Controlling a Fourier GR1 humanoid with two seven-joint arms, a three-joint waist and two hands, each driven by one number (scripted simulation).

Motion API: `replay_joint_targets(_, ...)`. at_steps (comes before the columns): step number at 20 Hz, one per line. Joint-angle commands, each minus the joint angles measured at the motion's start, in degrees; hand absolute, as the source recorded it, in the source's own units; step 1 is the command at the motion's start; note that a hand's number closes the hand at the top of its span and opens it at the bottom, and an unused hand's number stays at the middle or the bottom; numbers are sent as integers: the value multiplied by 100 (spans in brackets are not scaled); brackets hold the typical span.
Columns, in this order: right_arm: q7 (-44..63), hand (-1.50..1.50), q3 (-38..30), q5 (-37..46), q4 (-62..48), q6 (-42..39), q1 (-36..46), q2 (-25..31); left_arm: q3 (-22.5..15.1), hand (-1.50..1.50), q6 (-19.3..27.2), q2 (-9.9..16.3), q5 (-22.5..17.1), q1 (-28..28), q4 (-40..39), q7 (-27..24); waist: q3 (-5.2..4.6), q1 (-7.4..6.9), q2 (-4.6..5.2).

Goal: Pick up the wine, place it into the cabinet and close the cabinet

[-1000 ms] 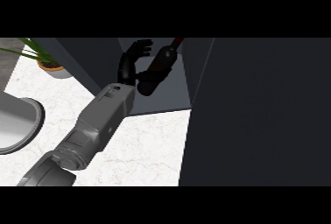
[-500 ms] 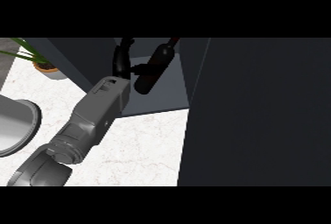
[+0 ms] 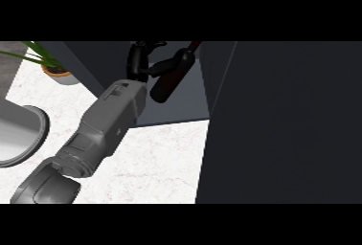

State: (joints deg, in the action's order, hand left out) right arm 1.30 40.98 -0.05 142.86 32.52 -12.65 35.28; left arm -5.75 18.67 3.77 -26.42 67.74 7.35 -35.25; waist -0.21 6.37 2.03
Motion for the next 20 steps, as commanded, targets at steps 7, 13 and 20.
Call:
replay_joint_targets(7, 407, -150, -43, -191, 1027, 32, -496, 300, 232, -150, -976, -290, -165, 53, 179, -301, 13, -174, -108)
replay_joint_targets(13, 563, -150, -119, -241, 1001, 46, -301, 204, 89, -150, -995, -368, -287, 41, 320, -98, 14, -228, -160)
replay_joint_targets(20, 625, -150, -89, -49, 1400, 253, -776, 426, 128, -150, -1146, -375, -208, -112, 602, 69, 15, -447, -232)
